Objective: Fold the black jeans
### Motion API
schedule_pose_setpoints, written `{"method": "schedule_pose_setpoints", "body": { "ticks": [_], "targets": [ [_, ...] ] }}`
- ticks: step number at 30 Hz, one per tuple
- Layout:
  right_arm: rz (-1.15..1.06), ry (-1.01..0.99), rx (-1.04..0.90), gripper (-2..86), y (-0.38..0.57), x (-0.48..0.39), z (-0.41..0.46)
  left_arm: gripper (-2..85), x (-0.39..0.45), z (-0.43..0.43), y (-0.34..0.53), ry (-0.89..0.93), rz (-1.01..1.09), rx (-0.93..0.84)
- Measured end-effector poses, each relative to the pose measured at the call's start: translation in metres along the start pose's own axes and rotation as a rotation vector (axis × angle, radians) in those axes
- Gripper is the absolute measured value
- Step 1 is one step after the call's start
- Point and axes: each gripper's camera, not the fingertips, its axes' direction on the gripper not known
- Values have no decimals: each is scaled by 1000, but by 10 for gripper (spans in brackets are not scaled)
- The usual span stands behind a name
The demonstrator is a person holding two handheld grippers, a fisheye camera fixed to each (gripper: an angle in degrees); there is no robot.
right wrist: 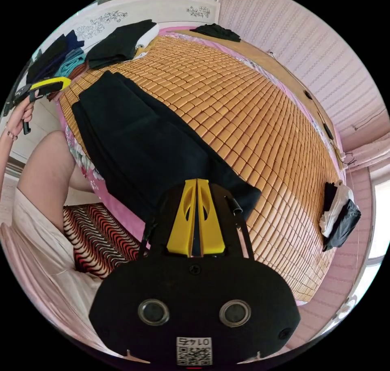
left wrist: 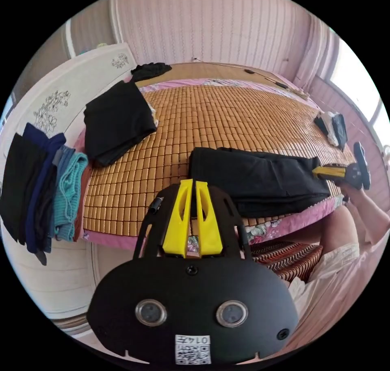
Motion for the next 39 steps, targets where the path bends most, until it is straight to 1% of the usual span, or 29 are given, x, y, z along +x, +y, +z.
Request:
{"method": "schedule_pose_setpoints", "body": {
  "ticks": [2, 4, 5, 6, 7, 8, 9, 10, 11, 12, 15, 17, 19, 21, 22, 23, 26, 28, 34, 37, 39],
  "targets": [
    [-104, -94, -4, -4, -53, -23, -6, -6, 44, 15, -14, 169, 152, -69],
    [-175, -105, -53, -4, -96, -36, -7, -9, 80, 31, -23, 283, 224, -103],
    [-190, -100, -92, -4, -123, -40, -6, -9, 103, 41, -29, 312, 272, -128],
    [-189, -96, -108, -4, -136, -41, -5, -9, 113, 45, -32, 297, 303, -138],
    [-163, -74, -124, -5, -159, -40, -2, -10, 130, 54, -37, 216, 338, -145],
    [-150, -79, -172, -5, -176, -39, 8, -10, 142, 63, -42, 174, 373, -174],
    [-151, -84, -222, -5, -183, -39, 17, -10, 148, 67, -44, 165, 396, -189],
    [-158, -86, -200, -5, -196, -38, 14, -10, 158, 74, -47, 127, 449, -215],
    [-187, -94, -240, -5, -212, -38, 11, -10, 166, 77, -48, 100, 516, -201],
    [-206, -97, -258, -5, -220, -38, 10, -10, 168, 77, -49, 94, 532, -196],
    [-318, -126, -377, -5, -263, -39, -2, -10, 171, 75, -62, 131, 501, -215],
    [-280, -130, -347, -5, -293, -30, -12, -10, 170, 65, -72, 176, 458, -169],
    [-279, -137, -386, -5, -309, -33, 0, -10, 173, 64, -79, 239, 433, -153],
    [-333, -127, -398, -5, -325, -37, -4, -10, 182, 75, -84, 285, 439, -205],
    [-371, -127, -417, -4, -337, -38, -5, -10, 189, 87, -84, 279, 459, -258],
    [-421, -124, -424, -4, -346, -41, -7, -10, 192, 90, -87, 286, 453, -224],
    [-544, -98, -461, -4, -371, -50, -10, -10, 198, 95, -102, 313, 455, -301],
    [-576, -88, -496, -4, -387, -55, -10, -10, 204, 97, -110, 318, 480, -324],
    [-558, -152, -602, -3, -435, -50, -6, -10, 221, 99, -123, 308, 510, -334],
    [-525, -177, -605, -3, -448, -45, -5, -10, 231, 99, -128, 284, 511, -345],
    [-456, -191, -600, -2, -455, -40, -5, -10, 238, 98, -131, 264, 524, -350]
  ]
}}
